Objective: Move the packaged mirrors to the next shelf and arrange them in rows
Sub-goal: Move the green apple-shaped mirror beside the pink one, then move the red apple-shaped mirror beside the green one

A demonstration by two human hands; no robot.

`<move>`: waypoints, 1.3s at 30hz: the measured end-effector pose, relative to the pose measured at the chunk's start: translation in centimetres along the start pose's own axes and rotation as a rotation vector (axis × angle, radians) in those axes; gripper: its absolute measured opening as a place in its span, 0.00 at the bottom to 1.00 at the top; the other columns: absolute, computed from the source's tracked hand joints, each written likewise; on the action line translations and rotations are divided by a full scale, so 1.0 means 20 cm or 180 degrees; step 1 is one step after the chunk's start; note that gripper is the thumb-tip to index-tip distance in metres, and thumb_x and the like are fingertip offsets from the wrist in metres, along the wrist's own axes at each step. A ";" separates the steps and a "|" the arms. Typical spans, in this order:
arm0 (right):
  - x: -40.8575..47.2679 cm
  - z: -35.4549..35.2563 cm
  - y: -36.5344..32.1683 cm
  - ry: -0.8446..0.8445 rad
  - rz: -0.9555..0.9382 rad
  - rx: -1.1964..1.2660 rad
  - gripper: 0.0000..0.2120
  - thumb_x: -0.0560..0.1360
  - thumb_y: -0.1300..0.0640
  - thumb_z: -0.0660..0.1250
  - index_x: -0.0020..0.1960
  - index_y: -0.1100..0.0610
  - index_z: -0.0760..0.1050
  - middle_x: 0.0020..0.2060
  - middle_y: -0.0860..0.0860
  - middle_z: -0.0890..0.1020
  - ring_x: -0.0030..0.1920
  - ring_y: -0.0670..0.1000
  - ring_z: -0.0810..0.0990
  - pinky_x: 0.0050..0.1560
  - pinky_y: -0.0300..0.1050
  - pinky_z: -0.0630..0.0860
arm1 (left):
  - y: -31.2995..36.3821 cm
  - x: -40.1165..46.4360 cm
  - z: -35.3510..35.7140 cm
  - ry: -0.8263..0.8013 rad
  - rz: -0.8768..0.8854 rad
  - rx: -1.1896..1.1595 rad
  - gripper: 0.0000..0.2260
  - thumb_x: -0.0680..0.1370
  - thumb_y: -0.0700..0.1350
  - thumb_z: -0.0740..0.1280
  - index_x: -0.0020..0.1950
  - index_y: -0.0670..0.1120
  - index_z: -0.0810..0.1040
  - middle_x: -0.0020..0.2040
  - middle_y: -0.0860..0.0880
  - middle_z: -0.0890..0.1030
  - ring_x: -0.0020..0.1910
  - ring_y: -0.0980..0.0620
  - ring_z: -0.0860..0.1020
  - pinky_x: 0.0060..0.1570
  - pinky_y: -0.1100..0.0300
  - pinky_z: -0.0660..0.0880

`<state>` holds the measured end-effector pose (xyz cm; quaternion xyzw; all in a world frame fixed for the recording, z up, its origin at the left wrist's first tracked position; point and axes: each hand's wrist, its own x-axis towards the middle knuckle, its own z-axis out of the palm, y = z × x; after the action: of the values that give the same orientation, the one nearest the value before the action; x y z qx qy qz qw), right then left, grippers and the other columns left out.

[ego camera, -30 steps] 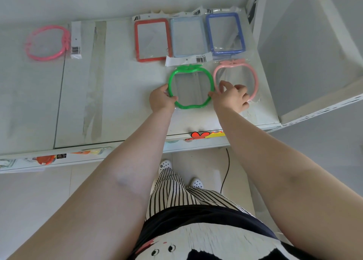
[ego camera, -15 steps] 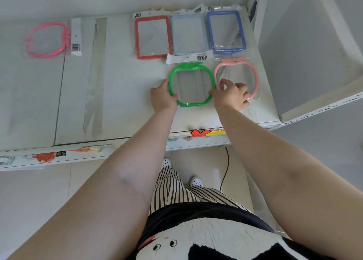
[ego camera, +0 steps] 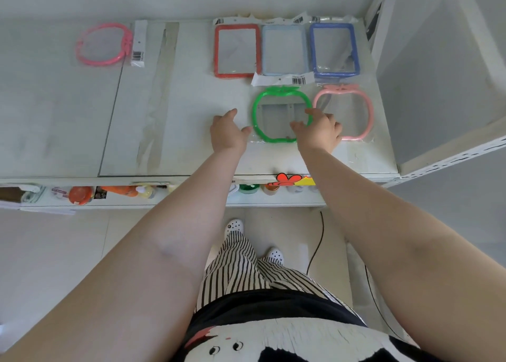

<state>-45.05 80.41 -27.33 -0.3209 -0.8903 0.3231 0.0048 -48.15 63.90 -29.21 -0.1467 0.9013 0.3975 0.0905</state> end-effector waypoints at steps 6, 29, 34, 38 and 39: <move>-0.21 0.11 -0.14 -0.0602 -0.0731 -0.0038 0.23 0.72 0.51 0.70 0.66 0.50 0.73 0.64 0.53 0.76 0.66 0.57 0.70 0.66 0.51 0.68 | -0.18 -0.10 -0.28 0.0015 0.0191 0.0378 0.25 0.74 0.44 0.69 0.71 0.48 0.70 0.68 0.44 0.71 0.66 0.44 0.71 0.66 0.55 0.69; -1.64 0.85 -0.71 -0.1488 -0.2211 -0.1291 0.21 0.69 0.56 0.70 0.62 0.48 0.76 0.56 0.54 0.78 0.59 0.57 0.76 0.48 0.44 0.71 | -1.50 -0.62 -1.61 -0.0023 0.0699 0.1669 0.12 0.69 0.40 0.67 0.51 0.49 0.80 0.52 0.45 0.80 0.54 0.41 0.78 0.47 0.52 0.78; -1.77 0.97 -0.81 -0.1618 -0.2425 -0.1455 0.22 0.70 0.54 0.72 0.63 0.48 0.76 0.56 0.53 0.77 0.60 0.56 0.75 0.50 0.44 0.70 | -1.65 -0.63 -1.72 -0.0124 0.0567 0.1658 0.16 0.74 0.43 0.65 0.62 0.49 0.77 0.60 0.42 0.77 0.61 0.39 0.74 0.53 0.51 0.74; -1.81 1.09 -0.95 -0.1688 -0.2650 -0.1530 0.19 0.70 0.55 0.70 0.61 0.48 0.76 0.56 0.54 0.77 0.59 0.57 0.75 0.54 0.49 0.74 | -1.74 -0.60 -1.84 -0.0082 0.0334 0.1641 0.19 0.72 0.43 0.66 0.63 0.50 0.76 0.59 0.42 0.78 0.59 0.38 0.75 0.52 0.51 0.75; -1.82 1.12 -1.00 -0.1725 -0.2698 -0.1503 0.18 0.69 0.55 0.69 0.59 0.49 0.77 0.55 0.54 0.77 0.59 0.58 0.75 0.52 0.48 0.73 | -1.77 -0.58 -1.87 -0.0061 0.0276 0.1627 0.19 0.72 0.41 0.66 0.63 0.51 0.76 0.58 0.43 0.79 0.58 0.39 0.76 0.50 0.53 0.74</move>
<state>-32.32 35.05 -26.23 0.1677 -0.9591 0.1555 -0.1669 -27.04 15.72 -25.35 -0.0765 0.9770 0.1617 0.1160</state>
